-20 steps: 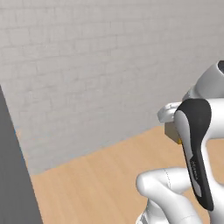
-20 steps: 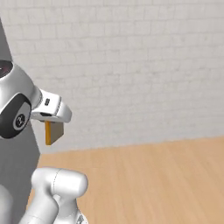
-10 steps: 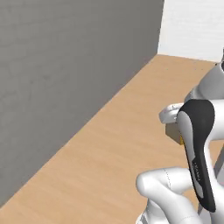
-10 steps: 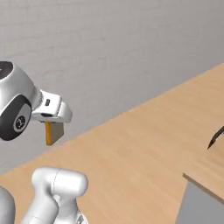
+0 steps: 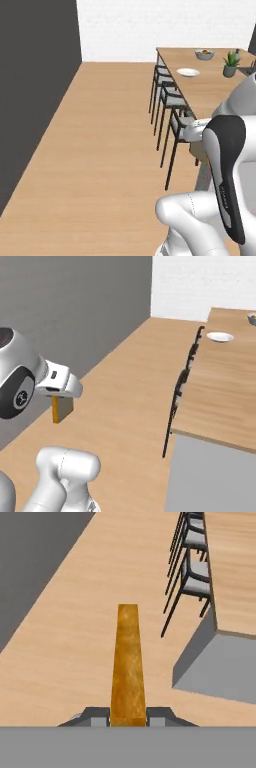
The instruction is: Start the toaster. Once the lever pops up, take the bread to the plate on the dining counter.
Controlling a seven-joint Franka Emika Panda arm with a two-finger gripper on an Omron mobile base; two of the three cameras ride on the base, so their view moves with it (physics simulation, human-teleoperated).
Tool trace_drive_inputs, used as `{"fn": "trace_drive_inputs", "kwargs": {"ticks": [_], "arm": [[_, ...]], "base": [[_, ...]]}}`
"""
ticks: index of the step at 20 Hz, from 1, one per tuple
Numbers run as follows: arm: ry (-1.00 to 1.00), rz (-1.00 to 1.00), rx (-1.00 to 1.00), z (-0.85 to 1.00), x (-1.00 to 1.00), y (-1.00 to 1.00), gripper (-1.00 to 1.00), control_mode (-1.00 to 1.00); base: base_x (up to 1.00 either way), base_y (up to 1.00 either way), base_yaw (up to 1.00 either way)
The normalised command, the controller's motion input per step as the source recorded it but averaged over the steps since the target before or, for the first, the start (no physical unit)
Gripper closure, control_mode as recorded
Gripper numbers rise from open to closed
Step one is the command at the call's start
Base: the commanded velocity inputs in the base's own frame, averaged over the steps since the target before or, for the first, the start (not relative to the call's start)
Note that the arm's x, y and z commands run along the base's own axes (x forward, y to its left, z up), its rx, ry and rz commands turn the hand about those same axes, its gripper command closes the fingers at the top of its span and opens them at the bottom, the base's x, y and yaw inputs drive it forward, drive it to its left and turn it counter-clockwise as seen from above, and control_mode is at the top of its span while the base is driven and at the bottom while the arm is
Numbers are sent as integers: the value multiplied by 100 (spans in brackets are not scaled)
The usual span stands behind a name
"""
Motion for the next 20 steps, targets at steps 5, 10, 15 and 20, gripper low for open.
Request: {"fn": "trace_drive_inputs", "kwargs": {"ticks": [5, 10, 15, 20], "arm": [[0, 0, 0, 0, 0, 0, 100, 100], [0, 0, 0, 0, 0, 0, 100, 100], [0, 0, 0, 0, 0, 0, 100, 100], [0, 0, 0, 0, 0, 0, 100, 100]], "base": [[100, 67, -32], [100, 58, -33], [100, 48, -39], [100, 61, -37]]}}
